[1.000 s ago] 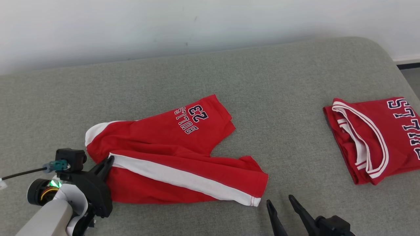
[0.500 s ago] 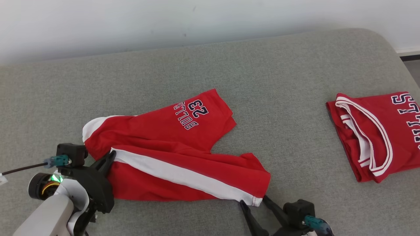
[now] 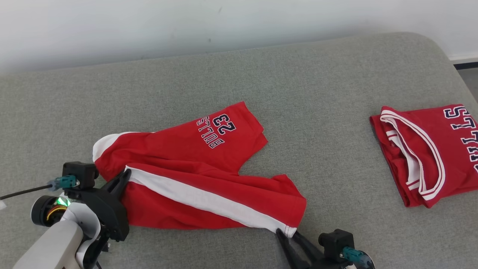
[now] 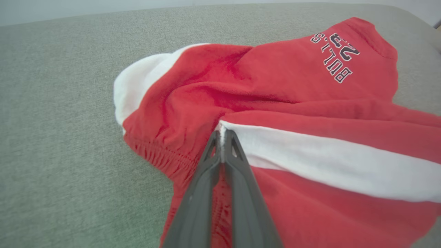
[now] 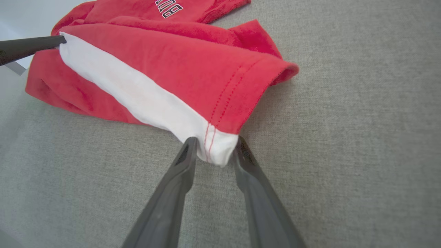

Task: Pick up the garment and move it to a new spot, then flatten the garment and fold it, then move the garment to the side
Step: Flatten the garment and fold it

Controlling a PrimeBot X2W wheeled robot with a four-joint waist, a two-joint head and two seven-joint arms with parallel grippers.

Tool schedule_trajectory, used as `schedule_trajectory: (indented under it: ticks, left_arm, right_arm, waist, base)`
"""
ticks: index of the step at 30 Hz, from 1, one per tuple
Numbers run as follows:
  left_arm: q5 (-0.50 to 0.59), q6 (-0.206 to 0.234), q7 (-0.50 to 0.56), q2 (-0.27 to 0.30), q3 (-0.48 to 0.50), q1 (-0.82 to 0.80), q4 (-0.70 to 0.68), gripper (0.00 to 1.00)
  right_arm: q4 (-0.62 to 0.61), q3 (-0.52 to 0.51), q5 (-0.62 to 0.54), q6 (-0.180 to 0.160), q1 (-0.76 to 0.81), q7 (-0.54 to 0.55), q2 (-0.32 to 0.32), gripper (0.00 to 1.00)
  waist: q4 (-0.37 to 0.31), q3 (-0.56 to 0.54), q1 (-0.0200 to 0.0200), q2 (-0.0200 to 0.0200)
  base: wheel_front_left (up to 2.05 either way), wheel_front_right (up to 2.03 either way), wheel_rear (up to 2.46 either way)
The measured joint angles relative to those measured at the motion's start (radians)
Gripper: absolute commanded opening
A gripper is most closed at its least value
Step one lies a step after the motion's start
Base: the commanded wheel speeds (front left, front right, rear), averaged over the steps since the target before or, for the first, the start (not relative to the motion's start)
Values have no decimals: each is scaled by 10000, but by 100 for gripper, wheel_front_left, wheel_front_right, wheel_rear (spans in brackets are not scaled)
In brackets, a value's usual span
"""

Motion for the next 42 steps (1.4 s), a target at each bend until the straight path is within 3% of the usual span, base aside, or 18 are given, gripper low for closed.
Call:
schedule_trajectory:
  ticks: [1,2,9,15,21,26,30,35,42]
  left_arm:
    - [-17,2,-23,-4,-2,2,0,0]
    - [-42,0,-29,-6,-4,4,10,0]
    - [-535,-2,-236,-36,232,197,12,0]
    - [-1532,-12,-451,12,932,148,-807,0]
    - [-2587,-56,-142,263,1569,-510,-2046,0]
    - [-3348,-38,-48,247,2253,-1253,-2755,0]
    - [-3756,430,232,196,2738,-2265,-3233,0]
    - [-3703,1129,341,301,3292,-4079,-3530,0]
    - [-3032,1689,-109,382,3839,-7065,-3597,0]
  right_arm:
    - [33,33,33,0,-24,0,0,23]
    - [59,63,36,0,-52,-2,0,0]
    - [-194,-25,207,0,-123,-46,0,0]
    - [-1475,-522,295,0,-369,230,-2,0]
    - [-3089,-823,564,0,-1895,1327,-458,0]
    - [-3544,-633,589,0,-3505,2042,-1026,0]
    - [-3285,-495,999,0,-5336,2619,-1195,0]
    - [-2278,-765,1983,0,-7784,3074,-826,0]
    - [-397,-1513,1601,0,-11224,2546,-468,0]
  waist:
    - [-3,-14,0,0]
    - [-3,-28,0,0]
    - [-5,-260,0,-1]
    - [-115,-403,0,-2]
    - [-275,-264,0,-2]
    - [-378,0,0,-1]
    - [-479,452,1,-1]
    - [-598,1302,2,0]
    - [-836,2796,4,0]
  base:
    - [0,0,0]
    - [0,0,0]
    - [0,0,0]
    - [0,0,0]
    - [0,0,0]
    - [0,0,0]
    - [0,0,0]
    - [0,0,0]
    - [0,0,0]
